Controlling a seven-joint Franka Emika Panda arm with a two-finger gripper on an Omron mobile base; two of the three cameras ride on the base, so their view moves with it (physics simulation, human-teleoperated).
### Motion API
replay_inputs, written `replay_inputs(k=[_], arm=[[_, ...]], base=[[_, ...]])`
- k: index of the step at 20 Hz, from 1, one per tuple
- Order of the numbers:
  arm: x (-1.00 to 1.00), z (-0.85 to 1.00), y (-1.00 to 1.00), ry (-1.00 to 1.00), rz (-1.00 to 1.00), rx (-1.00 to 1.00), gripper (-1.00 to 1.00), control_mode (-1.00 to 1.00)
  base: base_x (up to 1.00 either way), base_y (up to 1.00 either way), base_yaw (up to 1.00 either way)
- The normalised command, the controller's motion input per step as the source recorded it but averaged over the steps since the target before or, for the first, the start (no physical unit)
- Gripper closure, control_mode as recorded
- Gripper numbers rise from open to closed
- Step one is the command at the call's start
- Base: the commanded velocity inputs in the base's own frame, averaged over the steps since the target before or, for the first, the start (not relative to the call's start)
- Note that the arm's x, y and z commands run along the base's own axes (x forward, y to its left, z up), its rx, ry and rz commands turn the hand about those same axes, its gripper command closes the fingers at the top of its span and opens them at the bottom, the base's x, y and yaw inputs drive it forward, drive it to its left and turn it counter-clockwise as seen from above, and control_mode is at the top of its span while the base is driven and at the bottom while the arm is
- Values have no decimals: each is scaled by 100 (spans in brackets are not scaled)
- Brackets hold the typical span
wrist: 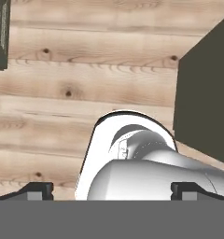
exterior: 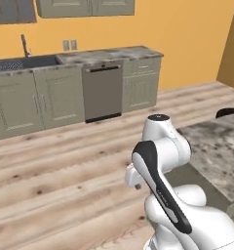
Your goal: Four empty soda cans are scattered around the kitchen. Gather all the cans and cluster them next to the stove for recycling.
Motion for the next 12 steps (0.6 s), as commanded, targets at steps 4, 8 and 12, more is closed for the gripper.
replay_inputs(k=[4, 8, 12], arm=[[0, 0, 0, 0, 0, 0, -100, 100], [0, 0, 0, 0, 0, 0, -100, 100], [0, 0, 0, 0, 0, 0, -100, 100]], base=[[73, 23, -20], [73, 22, -21], [73, 22, -21]])
